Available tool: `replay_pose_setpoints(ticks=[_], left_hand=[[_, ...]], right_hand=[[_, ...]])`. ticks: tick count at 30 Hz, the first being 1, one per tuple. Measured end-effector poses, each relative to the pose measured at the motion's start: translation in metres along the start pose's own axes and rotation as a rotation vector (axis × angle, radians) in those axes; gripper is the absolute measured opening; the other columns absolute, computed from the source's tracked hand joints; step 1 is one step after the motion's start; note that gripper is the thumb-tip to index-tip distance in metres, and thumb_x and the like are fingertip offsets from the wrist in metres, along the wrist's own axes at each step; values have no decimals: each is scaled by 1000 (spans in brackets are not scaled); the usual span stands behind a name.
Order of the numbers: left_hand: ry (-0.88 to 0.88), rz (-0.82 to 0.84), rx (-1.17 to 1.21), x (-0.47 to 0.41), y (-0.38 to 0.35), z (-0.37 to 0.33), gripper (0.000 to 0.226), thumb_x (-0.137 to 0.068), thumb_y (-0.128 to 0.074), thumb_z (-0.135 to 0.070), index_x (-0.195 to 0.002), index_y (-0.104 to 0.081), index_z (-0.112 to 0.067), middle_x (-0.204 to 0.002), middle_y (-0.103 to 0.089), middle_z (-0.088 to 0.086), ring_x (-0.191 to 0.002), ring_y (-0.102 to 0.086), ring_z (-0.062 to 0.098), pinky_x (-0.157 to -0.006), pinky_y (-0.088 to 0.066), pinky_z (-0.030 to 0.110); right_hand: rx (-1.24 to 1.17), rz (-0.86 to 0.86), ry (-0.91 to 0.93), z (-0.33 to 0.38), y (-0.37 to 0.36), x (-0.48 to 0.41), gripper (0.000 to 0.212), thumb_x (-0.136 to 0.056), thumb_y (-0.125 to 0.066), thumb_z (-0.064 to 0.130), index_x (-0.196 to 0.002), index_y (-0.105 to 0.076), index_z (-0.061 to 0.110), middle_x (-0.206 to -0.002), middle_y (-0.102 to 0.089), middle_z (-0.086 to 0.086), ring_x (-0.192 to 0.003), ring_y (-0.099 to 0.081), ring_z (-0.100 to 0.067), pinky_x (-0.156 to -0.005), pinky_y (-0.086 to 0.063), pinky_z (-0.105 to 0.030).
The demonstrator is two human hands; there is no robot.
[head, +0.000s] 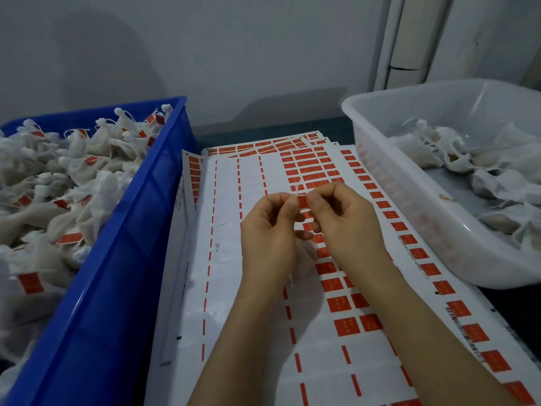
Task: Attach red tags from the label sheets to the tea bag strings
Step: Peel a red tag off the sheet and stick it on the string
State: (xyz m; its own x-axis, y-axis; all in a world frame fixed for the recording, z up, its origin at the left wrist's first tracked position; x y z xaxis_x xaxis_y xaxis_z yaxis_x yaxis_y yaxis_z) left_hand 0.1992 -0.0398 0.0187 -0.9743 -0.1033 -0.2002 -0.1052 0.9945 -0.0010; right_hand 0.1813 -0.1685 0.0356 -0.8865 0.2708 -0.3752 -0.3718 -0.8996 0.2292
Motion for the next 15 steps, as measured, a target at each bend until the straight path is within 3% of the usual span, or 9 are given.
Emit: replay_pose_setpoints(ticks=[3, 5, 9, 12, 15], left_hand=[[64, -19, 79, 0, 4, 3, 26, -93, -48, -39, -80, -67, -27, -74, -69, -9, -75, -68, 8, -68, -57, 23], [92, 4, 117, 0, 2, 3, 32, -91, -45, -47, -80, -68, -28, -73, -70, -11, -75, -68, 5, -72, -56, 23], [29, 32, 79, 2, -2, -5, 9, -91, -58, -29, -87, -66, -29, -80, -70, -16, -76, -68, 2, -60, -52, 11], [23, 3, 72, 0, 2, -3, 13, -91, -59, -21, -83, -66, -29, -79, -69, -14, -74, -67, 2, -58, -50, 10], [27, -15, 96, -1, 6, -2, 14, -90, -59, -20, -81, -66, -28, -77, -69, -13, -72, -66, 2, -55, -48, 9]], right_hand=[[-22, -35, -33, -3, 4, -2, 14, -90, -53, 31, -77, -52, 37, -78, -57, 24, -70, -59, 3, -57, -43, 0], [-52, -55, -54, -4, 8, -2, 14, -90, -53, 32, -76, -52, 37, -76, -58, 22, -71, -58, 9, -56, -43, 0], [-78, 5, -84, -5, 2, -2, 13, -91, -49, 36, -80, -53, 39, -79, -59, 24, -70, -61, 1, -56, -46, -3], [-117, 62, -98, -3, -5, -1, 16, -91, -43, 43, -80, -54, 40, -76, -60, 22, -68, -59, 10, -53, -44, -2], [-82, 103, -59, 2, -9, 0, 9, -89, -51, 39, -81, -54, 41, -78, -60, 24, -70, -60, 5, -56, -45, -2]])
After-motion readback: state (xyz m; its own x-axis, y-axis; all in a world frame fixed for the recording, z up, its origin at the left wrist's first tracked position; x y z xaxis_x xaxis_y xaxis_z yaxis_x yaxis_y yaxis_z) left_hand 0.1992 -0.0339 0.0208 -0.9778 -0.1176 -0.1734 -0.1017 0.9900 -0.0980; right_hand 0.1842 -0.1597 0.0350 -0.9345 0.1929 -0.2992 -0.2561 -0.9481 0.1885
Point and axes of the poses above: each hand's wrist, its own x-axis away from the middle knuckle, its own y-axis out of the back of the hand, z = x × y, the point moved 9 cm from there along -x, towards the middle knuckle
